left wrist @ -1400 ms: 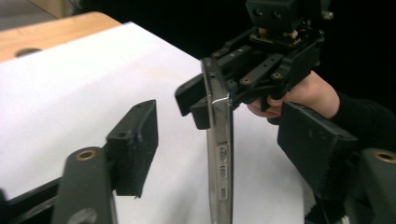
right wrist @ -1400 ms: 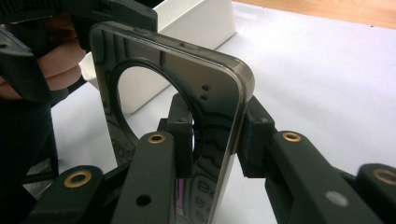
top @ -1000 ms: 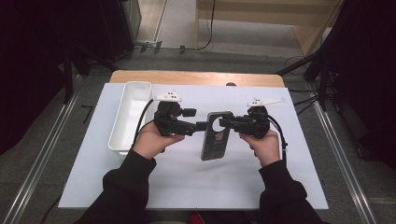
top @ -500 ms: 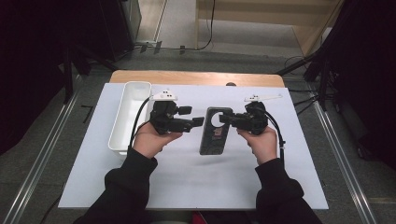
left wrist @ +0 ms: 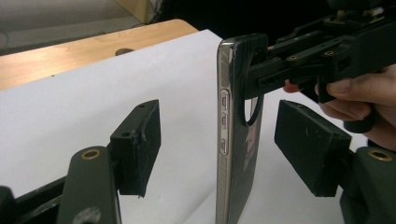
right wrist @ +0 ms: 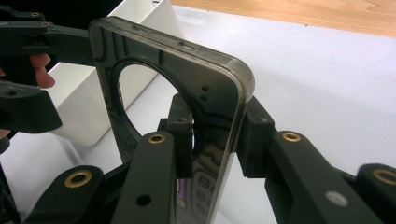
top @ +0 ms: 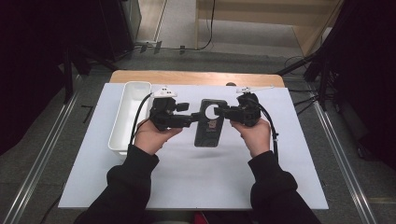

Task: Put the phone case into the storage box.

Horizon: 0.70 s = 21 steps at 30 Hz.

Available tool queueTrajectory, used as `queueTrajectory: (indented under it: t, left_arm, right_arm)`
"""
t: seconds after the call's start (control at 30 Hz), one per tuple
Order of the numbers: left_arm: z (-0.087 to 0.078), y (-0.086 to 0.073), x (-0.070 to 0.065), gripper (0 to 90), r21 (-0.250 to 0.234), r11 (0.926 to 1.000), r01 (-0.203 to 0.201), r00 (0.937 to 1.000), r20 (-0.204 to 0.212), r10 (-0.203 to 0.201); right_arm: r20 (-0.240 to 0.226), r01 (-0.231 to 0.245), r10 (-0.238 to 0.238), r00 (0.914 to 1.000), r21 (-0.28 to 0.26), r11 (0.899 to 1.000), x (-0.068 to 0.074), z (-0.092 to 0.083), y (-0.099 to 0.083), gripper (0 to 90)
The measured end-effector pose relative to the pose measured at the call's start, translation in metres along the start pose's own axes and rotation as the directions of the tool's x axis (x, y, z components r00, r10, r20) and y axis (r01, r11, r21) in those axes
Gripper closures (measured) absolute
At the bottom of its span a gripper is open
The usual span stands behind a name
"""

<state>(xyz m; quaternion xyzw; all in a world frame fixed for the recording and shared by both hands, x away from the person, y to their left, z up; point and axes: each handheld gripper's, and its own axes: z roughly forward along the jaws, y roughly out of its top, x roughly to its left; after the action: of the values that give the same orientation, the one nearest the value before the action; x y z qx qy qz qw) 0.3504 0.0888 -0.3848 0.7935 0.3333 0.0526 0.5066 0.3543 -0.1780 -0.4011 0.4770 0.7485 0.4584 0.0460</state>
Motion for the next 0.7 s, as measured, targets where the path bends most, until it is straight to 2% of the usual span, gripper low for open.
queueTrajectory:
  t: [0.2,0.27,0.57,0.7]
  left_arm:
    - [0.004,0.000,0.002,31.0,-0.005,1.0000,0.003,0.9994,-0.034,-0.004]
    - [0.005,0.000,0.002,33.6,-0.007,0.9999,0.012,0.9995,-0.029,-0.012]
    - [0.012,-0.002,0.001,33.7,0.005,1.0000,0.001,0.9983,-0.058,-0.001]
    - [0.014,-0.002,0.001,33.7,0.013,0.9999,0.009,0.9988,-0.048,-0.009]
  right_arm:
    - [0.025,-0.016,0.016,0.9996,0.006,1.000,0.002,0.007,0.004,69.2]
    - [0.032,-0.013,0.013,0.9994,0.009,1.000,0.003,0.009,0.004,69.2]
    - [0.037,-0.031,0.031,0.9989,0.001,1.000,0.006,0.014,0.002,69.3]
    - [0.039,-0.030,0.029,0.9988,0.006,1.000,0.008,0.016,0.002,69.3]
